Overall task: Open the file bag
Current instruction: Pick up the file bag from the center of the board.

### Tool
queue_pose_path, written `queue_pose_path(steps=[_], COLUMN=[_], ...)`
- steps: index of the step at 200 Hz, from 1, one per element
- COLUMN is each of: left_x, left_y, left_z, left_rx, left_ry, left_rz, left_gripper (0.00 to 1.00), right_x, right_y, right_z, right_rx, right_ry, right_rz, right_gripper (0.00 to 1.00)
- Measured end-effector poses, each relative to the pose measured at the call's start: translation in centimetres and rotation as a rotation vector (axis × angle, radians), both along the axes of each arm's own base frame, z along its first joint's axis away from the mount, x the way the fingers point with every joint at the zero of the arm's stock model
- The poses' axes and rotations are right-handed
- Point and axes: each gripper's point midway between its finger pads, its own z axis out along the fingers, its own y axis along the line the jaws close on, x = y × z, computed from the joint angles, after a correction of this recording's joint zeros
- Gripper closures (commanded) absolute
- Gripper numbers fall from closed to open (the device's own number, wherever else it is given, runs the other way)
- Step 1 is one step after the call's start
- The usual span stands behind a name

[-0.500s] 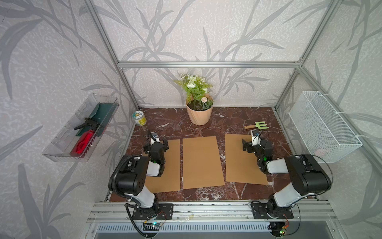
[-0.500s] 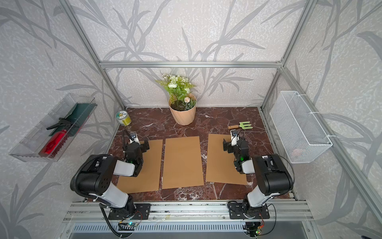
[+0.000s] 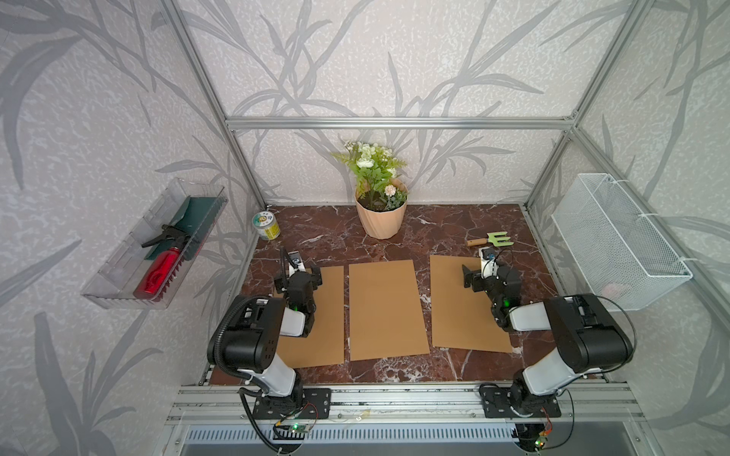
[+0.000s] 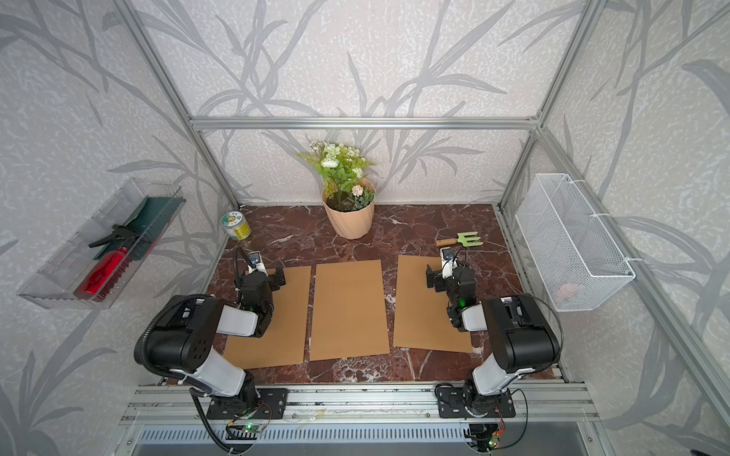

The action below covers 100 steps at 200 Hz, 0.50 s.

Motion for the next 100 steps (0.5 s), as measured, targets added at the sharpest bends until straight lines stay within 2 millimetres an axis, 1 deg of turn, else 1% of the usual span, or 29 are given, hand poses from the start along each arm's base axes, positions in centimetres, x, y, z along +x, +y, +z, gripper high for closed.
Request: queue_pose_path(steps=[100], left_x=[0.00], left_y=[0.00], left_z=[0.00], left_rx=[0.000], left_ry=[0.000], left_rz=[0.000], left_gripper=[0.01], right_x=[0.00], right_y=[-0.24], right_z=[-0.09], right_rx=[-0.004], right_ry=[0.003], right_rz=[-0.013], right_gripper=[0.01])
